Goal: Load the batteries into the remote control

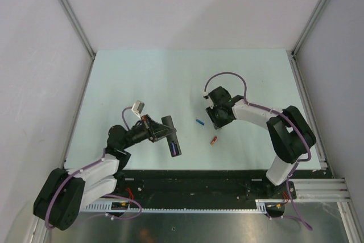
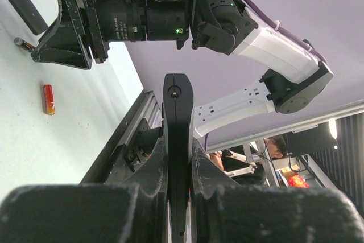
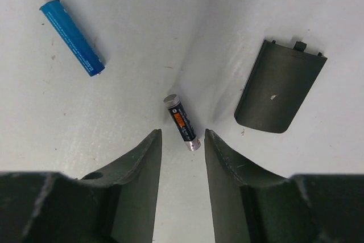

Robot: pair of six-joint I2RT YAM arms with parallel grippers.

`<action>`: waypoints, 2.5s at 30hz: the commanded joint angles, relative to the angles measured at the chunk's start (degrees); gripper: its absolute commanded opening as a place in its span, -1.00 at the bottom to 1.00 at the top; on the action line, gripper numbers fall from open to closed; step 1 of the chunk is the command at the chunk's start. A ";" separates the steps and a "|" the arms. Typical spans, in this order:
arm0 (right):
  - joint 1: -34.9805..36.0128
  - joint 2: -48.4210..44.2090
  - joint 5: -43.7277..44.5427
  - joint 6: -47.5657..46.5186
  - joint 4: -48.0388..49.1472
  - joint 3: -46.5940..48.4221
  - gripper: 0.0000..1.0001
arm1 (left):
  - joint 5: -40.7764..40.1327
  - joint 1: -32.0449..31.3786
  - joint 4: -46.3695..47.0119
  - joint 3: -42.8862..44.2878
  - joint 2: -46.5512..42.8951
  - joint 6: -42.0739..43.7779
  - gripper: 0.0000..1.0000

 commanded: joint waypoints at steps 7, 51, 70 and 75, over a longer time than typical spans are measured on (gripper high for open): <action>-0.97 1.41 -1.47 -0.02 1.07 -0.53 -0.25 | 0.23 0.46 1.64 0.18 0.38 1.49 -1.00; 20.12 -23.20 -7.97 25.20 -26.61 16.86 -1.00 | -7.32 -6.30 1.55 9.23 12.50 1.40 -1.00; 27.33 -15.38 -4.72 30.13 -29.78 24.17 -1.00 | -15.50 -9.47 1.64 12.13 15.14 3.42 -1.00; 27.33 -14.15 -3.76 30.22 -30.57 24.17 -1.00 | -16.38 -9.47 1.64 11.78 14.17 3.86 -1.00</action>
